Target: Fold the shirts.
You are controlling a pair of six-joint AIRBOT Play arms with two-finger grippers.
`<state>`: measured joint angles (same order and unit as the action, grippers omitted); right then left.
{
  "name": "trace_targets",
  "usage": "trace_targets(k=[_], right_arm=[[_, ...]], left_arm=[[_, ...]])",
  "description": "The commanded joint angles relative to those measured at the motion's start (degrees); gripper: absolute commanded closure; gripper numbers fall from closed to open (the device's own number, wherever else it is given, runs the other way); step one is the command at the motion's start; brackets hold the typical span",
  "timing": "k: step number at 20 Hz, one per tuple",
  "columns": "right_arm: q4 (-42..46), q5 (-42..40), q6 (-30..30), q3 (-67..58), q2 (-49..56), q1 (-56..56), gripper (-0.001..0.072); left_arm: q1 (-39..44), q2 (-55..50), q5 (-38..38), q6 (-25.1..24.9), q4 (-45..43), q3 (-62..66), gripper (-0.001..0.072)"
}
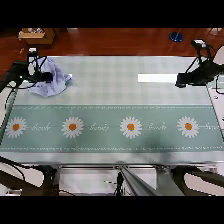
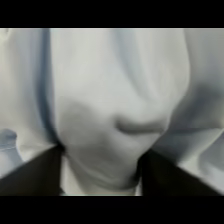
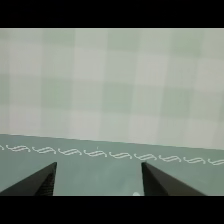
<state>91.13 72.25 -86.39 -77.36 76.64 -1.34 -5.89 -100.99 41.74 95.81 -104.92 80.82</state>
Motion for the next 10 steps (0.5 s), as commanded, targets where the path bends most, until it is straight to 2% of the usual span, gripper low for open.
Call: trace_targets(k=[1, 2, 6, 10], right_arm=[[0.0, 0.6, 0.0, -0.1, 0.0, 0.0, 0.0102], [0.0, 0.6, 0.0, -0.1, 0.0, 0.0, 0.0102], [0.7, 1.0, 0.0, -0.1, 0.0, 0.0, 0.0104], [1.0, 5.2, 0.3, -0.1, 0.0, 0.0, 0.0116]], left_arm=[[0.3, -1.1, 0.1, 0.1, 1.6, 1.0, 0.0594], [1.0, -0.4, 0.8, -0.1, 1.6, 2.5, 0.0682], [4.0, 5.7, 5.8, -0.1, 1.6, 14.1, 0.0682], [10.8, 17.3, 14.1, -0.1, 2.5, 23.6, 0.0681]])
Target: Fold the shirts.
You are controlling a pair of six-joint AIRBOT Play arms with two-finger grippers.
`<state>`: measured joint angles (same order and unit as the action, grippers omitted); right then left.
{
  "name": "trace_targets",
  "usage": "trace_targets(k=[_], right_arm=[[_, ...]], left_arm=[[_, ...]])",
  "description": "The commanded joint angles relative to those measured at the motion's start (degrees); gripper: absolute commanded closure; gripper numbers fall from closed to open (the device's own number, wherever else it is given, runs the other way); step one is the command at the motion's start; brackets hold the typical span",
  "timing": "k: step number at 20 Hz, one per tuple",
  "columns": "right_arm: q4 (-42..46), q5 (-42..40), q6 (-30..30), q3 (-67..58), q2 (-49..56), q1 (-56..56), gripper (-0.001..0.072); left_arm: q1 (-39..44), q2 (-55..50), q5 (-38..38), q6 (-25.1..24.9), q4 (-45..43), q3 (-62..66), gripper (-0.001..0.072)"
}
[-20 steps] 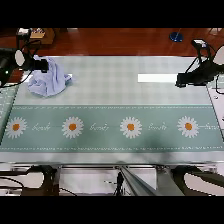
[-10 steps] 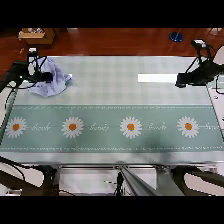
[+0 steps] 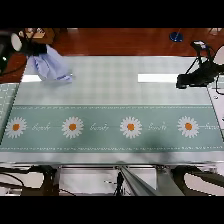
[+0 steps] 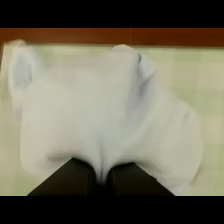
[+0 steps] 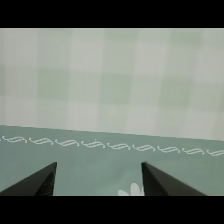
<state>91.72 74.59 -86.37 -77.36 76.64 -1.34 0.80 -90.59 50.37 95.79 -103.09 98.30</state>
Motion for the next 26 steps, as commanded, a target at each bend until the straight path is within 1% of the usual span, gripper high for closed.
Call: trace_targets(k=[1, 4, 6, 8, 10, 12, 14, 17, 21, 26], right_arm=[[0.4, 4.5, 0.5, -0.1, 0.0, 0.0, 0.0116], [2.1, 9.2, 1.1, -0.1, 0.0, 0.0, 0.0117], [3.8, 10.8, 1.1, -0.1, 0.0, 0.0, 0.0116], [4.9, 12.0, 1.1, -0.1, 0.0, 0.0, 0.0117], [4.8, 12.9, 1.1, -0.1, 0.0, 0.0, 0.0116], [4.8, 14.2, 1.0, -0.1, 0.0, 0.0, 0.0116], [4.8, 15.0, 1.0, -0.1, -0.2, 0.0, 0.0116], [4.8, 14.9, 1.0, -0.1, -1.0, 0.0, 0.0117], [4.6, 14.0, 1.0, -0.1, -1.2, 0.0, 0.0117], [4.3, 12.2, 1.0, -0.1, -1.2, 0.0, 0.0116]], left_arm=[[6.3, 10.4, 5.7, -0.1, 1.2, 6.6, 0.0681], [14.6, 21.3, 5.7, -0.1, 5.5, 6.6, 0.0682], [21.0, 26.9, 5.7, -0.1, 8.7, 6.6, 0.0681], [27.9, 30.6, 5.7, -0.1, 9.7, 6.6, 0.0682], [34.2, 32.3, 5.7, -0.1, 9.7, 6.6, 0.0682], [38.8, 31.9, 7.4, 0.0, 9.7, 6.6, 0.0682], [41.8, 30.3, 10.6, 0.0, 9.7, 6.3, 0.0682], [44.4, 27.2, 13.4, 3.2, 10.2, 2.8, 0.0681], [47.5, 21.6, 13.3, 3.6, 15.5, -7.2, 0.0682], [51.3, 13.7, 11.9, 3.6, 15.8, -20.7, 0.0681]])
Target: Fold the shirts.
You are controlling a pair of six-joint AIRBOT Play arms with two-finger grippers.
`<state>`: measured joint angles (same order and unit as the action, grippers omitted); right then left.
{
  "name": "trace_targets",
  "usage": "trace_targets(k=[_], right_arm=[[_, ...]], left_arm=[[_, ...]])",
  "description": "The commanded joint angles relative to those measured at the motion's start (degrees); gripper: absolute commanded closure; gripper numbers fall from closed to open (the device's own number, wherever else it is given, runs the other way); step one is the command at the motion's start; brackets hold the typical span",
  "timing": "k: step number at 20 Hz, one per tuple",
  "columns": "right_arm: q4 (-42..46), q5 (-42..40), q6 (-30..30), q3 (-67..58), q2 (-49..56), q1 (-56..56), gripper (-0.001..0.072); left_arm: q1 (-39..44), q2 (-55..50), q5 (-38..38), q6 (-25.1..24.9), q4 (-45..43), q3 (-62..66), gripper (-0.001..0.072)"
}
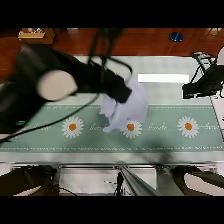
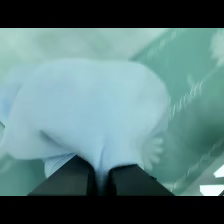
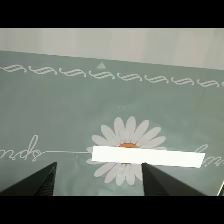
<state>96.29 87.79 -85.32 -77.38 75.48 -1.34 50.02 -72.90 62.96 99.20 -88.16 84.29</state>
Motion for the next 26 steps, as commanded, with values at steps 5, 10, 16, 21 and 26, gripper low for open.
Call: trace_targets(k=[5, 10, 16, 21, 26], right_arm=[[-0.2, -2.6, 0.1, 0.0, -0.1, 0.0, 0.0114], [-0.2, -2.3, 1.6, 0.3, -0.1, 0.0, 0.0111], [-13.5, -1.8, 7.6, 15.2, -0.1, -8.0, 0.014], [-39.4, -1.8, 21.0, 21.5, -0.1, -16.3, 0.0277], [-55.7, -2.0, 26.9, 21.5, -0.1, -18.9, 0.0277]], left_arm=[[-0.3, -5.3, -0.5, -2.2, 0.9, -5.8, 0.0349], [-13.8, 2.2, 6.6, -5.1, 0.7, -1.8, 0.027], [-24.1, 10.9, 13.0, -11.8, 10.0, -17.8, 0.0185], [-26.5, 15.6, 7.7, -18.7, 26.4, -34.5, 0.0167], [-31.1, 15.8, 2.1, -29.2, 48.0, -46.7, 0.0167]])
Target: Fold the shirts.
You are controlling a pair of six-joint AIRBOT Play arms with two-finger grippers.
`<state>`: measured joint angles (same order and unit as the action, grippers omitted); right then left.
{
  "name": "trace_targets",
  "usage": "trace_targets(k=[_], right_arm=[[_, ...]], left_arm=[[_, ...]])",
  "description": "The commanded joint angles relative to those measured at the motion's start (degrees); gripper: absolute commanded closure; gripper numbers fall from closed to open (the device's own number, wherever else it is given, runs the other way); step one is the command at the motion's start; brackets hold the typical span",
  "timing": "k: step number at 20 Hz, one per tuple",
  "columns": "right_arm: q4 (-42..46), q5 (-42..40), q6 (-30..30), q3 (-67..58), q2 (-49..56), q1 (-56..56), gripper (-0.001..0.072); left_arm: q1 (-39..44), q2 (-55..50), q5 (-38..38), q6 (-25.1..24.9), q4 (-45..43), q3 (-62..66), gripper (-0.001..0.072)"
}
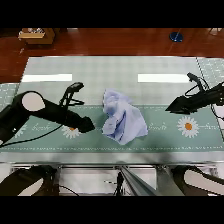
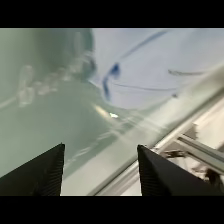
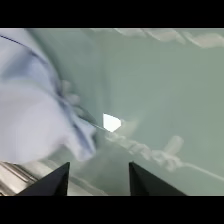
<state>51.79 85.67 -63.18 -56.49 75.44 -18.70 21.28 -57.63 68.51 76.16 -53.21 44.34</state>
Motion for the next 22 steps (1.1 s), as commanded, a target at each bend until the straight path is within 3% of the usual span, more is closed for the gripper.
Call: trace_targets(k=[1, 2, 3, 4, 6, 10, 16, 22], right_arm=[[-11.4, -0.3, 5.3, 0.6, 0.0, -1.5, 0.0276], [-10.9, -0.9, 5.6, 0.6, 0.0, -1.5, 0.0276], [-10.6, -1.3, 5.7, 0.6, 0.0, -1.4, 0.0272], [-10.8, -1.5, 6.4, 0.6, 0.0, -1.4, 0.0269], [-10.9, -1.0, 8.6, 0.6, 0.0, -0.7, 0.0159], [-8.3, -2.3, 11.4, 0.6, 0.0, 3.6, 0.016], [-3.2, -4.2, 11.3, 0.6, 0.0, 8.2, 0.017], [-3.2, -3.2, 10.6, 0.6, 0.0, 8.2, 0.0176]], left_arm=[[-2.8, 0.5, -4.9, -6.8, 14.8, -9.2, 0.0166], [-2.7, 0.3, -6.0, -6.7, 15.4, -11.2, 0.0137], [-2.7, 0.3, -7.1, -6.7, 16.2, -13.2, 0.0032], [-2.7, 0.3, -8.3, -6.7, 16.9, -15.0, 0.003], [-2.7, 0.3, -10.6, -6.7, 17.6, -17.2, 0.003], [-2.7, 0.3, -16.5, -7.0, 21.4, -18.6, 0.0029], [-2.6, -3.5, -19.0, -12.4, 27.1, -18.6, 0.003], [-2.2, -11.0, -19.0, -24.8, 44.3, -18.6, 0.003]])
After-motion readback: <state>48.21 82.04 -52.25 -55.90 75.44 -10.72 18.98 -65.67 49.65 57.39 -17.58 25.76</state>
